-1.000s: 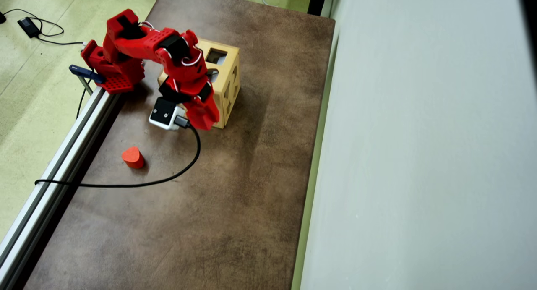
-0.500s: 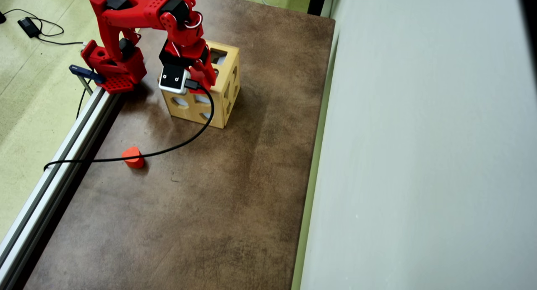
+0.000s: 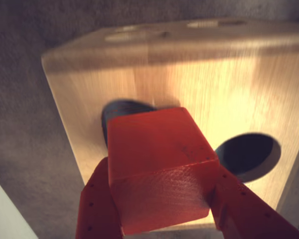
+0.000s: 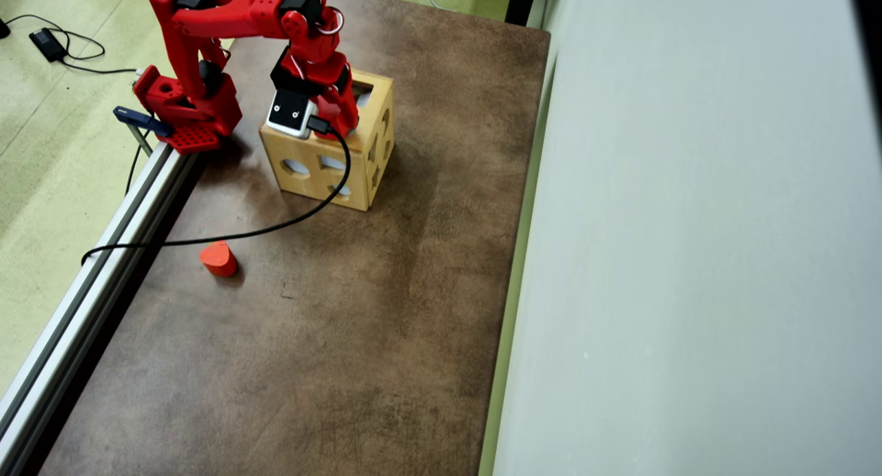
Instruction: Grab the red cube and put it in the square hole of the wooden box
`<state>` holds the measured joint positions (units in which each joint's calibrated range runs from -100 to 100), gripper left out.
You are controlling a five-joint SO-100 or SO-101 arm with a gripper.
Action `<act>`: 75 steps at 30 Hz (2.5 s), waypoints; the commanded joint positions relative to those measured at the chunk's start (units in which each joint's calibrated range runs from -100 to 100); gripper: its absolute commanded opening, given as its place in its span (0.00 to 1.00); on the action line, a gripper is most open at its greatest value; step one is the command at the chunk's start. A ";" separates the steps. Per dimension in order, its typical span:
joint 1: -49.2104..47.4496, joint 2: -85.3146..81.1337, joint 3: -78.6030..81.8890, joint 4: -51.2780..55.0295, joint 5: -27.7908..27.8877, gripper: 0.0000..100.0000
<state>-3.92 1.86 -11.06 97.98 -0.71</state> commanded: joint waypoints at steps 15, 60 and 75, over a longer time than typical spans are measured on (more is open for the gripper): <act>-9.38 -2.76 -13.72 0.01 -4.54 0.03; -9.83 5.14 -7.01 0.01 -8.64 0.03; -9.98 5.23 -7.10 0.01 -11.62 0.03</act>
<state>-13.55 7.54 -17.56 97.98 -11.84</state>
